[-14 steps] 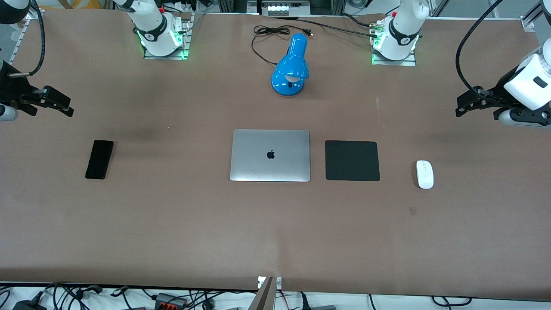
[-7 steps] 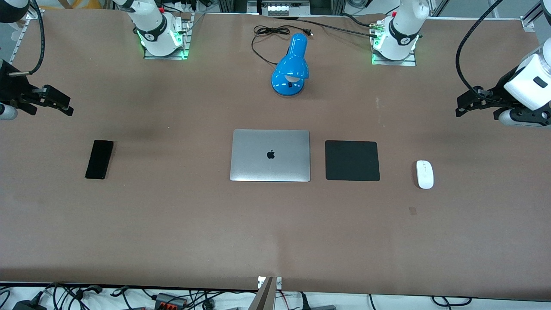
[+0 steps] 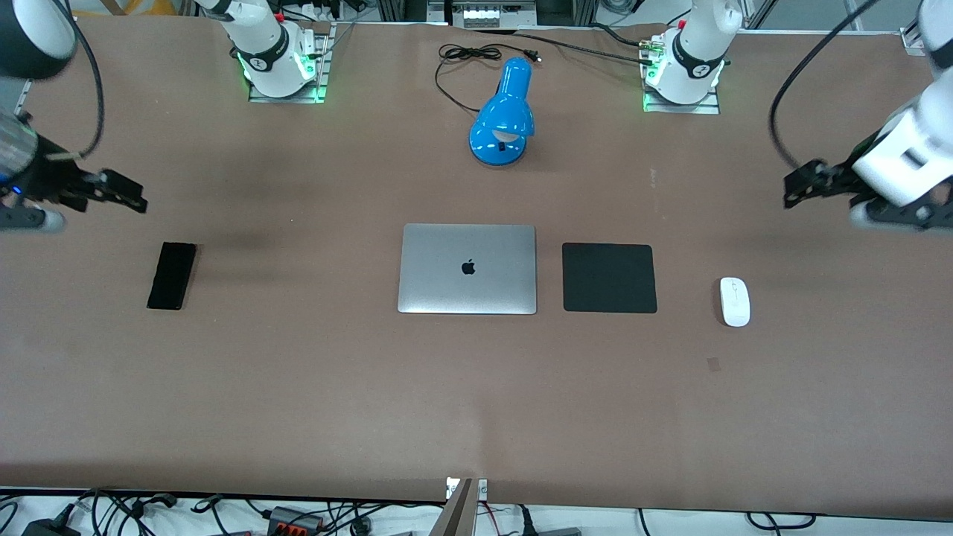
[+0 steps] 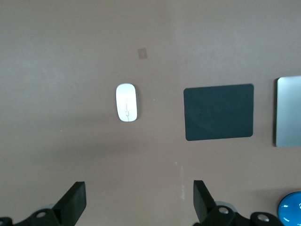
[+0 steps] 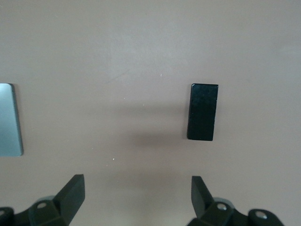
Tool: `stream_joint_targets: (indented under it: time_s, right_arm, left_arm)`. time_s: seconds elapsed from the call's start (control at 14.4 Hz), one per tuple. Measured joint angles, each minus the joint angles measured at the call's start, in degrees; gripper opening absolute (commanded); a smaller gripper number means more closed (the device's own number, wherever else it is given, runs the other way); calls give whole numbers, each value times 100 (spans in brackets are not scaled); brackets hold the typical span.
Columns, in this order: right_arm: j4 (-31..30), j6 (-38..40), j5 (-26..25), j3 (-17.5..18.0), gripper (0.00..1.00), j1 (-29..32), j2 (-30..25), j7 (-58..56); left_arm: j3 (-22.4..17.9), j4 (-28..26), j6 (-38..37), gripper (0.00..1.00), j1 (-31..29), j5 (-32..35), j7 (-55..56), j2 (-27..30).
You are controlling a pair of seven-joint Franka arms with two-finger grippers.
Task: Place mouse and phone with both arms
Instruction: 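Lower the right gripper onto the phone while the left gripper reaches the mouse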
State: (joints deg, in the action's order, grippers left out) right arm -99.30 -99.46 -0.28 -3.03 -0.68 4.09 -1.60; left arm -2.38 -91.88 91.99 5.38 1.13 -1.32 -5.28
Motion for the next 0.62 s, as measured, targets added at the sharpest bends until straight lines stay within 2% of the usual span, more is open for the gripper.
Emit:
stream_joint_targets:
  time_s: [0.62]
  right_arm:
    - [-132, -1419, -76, -76, 100, 462, 1967, 3]
  left_arm:
    - [-47, 334, 63, 100, -67, 2, -2, -1083]
